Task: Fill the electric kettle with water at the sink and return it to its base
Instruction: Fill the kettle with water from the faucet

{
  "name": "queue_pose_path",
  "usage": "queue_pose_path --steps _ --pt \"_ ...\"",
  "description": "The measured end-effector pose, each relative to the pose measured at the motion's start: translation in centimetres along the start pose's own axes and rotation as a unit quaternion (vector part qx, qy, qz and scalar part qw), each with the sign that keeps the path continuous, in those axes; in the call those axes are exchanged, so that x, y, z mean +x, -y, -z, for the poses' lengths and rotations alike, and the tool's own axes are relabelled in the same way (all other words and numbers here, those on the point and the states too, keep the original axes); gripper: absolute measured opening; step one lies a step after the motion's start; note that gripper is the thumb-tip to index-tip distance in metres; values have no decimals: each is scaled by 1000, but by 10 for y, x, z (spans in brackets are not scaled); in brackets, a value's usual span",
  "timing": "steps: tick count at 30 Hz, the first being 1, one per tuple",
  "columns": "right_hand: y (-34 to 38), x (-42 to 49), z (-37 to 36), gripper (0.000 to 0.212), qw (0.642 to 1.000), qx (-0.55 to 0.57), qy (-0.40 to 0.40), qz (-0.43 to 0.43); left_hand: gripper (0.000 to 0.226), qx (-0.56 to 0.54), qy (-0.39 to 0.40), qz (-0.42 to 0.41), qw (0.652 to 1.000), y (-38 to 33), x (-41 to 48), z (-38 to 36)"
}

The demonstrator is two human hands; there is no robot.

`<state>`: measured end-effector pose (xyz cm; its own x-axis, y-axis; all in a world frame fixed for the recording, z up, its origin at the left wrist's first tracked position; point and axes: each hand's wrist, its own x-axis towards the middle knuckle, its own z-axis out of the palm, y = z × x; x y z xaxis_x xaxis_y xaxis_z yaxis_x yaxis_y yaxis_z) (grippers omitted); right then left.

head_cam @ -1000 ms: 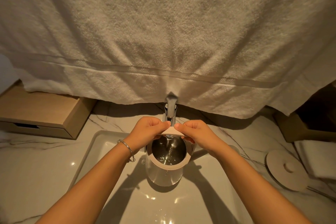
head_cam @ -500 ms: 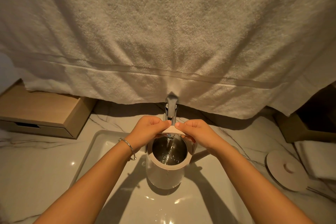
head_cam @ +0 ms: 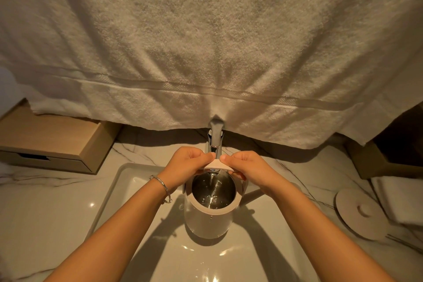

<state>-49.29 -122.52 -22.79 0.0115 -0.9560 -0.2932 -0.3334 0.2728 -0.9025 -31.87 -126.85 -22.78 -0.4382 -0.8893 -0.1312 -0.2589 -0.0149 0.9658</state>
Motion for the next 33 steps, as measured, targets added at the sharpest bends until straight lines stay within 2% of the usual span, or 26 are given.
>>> queue_pose_path --steps 33 --pt "0 -1 -1 43 1000 -1 1 3 48 17 4 6 1000 4 3 0"
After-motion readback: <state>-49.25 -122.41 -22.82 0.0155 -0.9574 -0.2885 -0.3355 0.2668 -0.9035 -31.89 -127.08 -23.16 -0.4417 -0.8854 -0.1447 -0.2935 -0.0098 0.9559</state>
